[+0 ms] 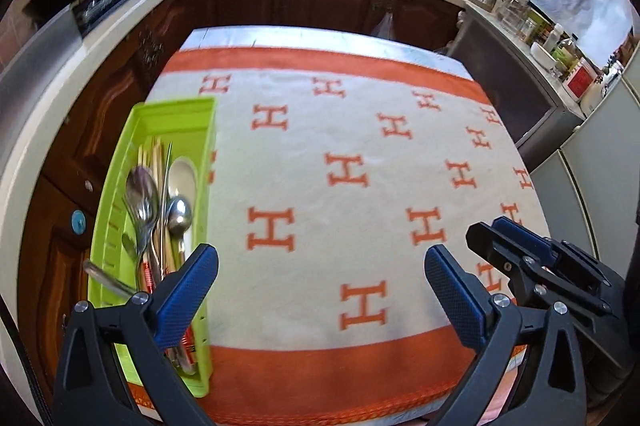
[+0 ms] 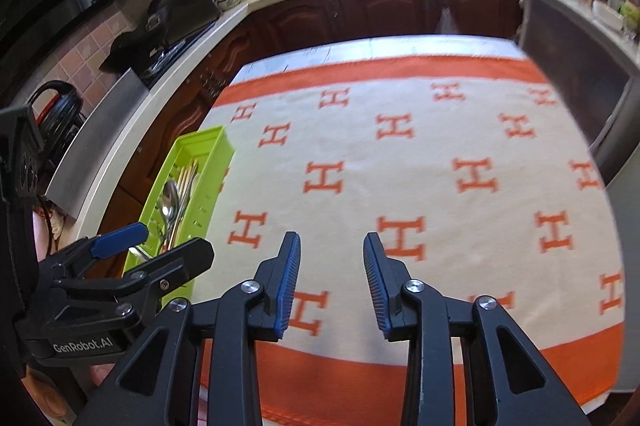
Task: Organize utensils
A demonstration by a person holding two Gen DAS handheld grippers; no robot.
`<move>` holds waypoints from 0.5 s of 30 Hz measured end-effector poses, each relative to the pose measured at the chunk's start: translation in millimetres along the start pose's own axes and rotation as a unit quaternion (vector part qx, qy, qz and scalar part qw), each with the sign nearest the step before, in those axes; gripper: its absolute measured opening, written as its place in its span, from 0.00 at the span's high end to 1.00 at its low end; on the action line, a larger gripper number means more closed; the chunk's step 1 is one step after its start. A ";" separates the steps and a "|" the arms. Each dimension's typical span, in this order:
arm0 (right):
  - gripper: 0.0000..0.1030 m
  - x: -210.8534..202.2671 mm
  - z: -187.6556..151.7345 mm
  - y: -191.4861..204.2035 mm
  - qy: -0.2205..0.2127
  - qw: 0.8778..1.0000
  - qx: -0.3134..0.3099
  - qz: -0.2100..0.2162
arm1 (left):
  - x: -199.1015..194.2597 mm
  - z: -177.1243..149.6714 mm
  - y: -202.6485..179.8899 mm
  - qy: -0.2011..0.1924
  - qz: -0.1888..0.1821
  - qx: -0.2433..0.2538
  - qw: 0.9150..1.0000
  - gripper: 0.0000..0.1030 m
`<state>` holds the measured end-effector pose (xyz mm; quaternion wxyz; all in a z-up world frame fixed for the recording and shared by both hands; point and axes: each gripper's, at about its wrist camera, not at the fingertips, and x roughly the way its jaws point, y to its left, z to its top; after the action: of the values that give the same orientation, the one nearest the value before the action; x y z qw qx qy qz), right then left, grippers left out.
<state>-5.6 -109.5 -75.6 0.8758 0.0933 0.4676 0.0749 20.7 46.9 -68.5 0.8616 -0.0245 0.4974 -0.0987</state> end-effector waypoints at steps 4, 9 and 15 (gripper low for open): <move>0.65 -22.4 4.8 -11.9 -0.021 1.000 0.005 -0.012 | -9.3 7.7 -16.3 -0.013 0.012 0.010 1.000 0.01; 0.63 -49.4 8.8 -18.8 -0.049 0.999 0.006 -0.019 | -25.0 11.9 -26.6 -0.031 0.036 0.013 0.999 0.01; 0.63 -74.7 8.8 -16.7 -0.069 0.997 0.004 -0.023 | -42.5 9.2 -31.5 -0.057 0.045 0.007 0.997 0.01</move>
<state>-38.6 -142.8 -14.5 0.9072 0.0913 0.4079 0.0465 3.5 23.8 -23.2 0.8922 -0.0017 0.4474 -0.0612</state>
